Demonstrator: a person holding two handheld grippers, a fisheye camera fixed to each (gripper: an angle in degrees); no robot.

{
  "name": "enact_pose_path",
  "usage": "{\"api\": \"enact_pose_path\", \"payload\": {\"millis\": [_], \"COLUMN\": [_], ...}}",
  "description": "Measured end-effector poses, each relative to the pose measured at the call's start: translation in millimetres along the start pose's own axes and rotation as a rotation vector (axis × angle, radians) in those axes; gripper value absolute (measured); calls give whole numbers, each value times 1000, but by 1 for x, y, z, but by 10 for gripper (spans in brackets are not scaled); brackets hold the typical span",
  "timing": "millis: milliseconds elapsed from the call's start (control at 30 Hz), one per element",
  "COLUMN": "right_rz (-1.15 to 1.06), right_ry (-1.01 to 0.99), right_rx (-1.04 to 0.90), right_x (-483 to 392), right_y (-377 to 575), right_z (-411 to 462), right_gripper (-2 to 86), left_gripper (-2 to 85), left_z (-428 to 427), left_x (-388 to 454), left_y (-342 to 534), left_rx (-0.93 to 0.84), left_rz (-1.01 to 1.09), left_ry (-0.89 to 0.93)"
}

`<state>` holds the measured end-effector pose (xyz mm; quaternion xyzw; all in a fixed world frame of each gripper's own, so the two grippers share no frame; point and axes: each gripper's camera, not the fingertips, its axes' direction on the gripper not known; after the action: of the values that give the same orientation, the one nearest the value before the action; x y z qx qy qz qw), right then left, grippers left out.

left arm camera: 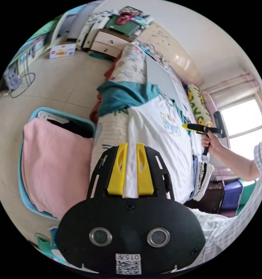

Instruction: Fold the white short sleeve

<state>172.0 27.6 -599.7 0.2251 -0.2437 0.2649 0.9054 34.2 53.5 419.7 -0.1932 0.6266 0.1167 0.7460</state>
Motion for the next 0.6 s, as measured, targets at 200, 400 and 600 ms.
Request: {"api": "enact_pose_path", "payload": {"millis": [200, 400, 600], "right_rz": [315, 329, 423], "right_ry": [23, -18, -218], "right_rx": [133, 249, 187], "right_x": [157, 270, 361], "right_y": [102, 100, 63], "right_z": [-75, -127, -96], "right_gripper": [41, 39, 56], "left_gripper": [61, 66, 84], "left_z": [7, 88, 187], "left_x": [154, 348, 499], "left_y": [-96, -237, -381], "left_rx": [-57, -76, -146], "left_rz": [248, 438, 465], "left_ry": [26, 127, 192]}}
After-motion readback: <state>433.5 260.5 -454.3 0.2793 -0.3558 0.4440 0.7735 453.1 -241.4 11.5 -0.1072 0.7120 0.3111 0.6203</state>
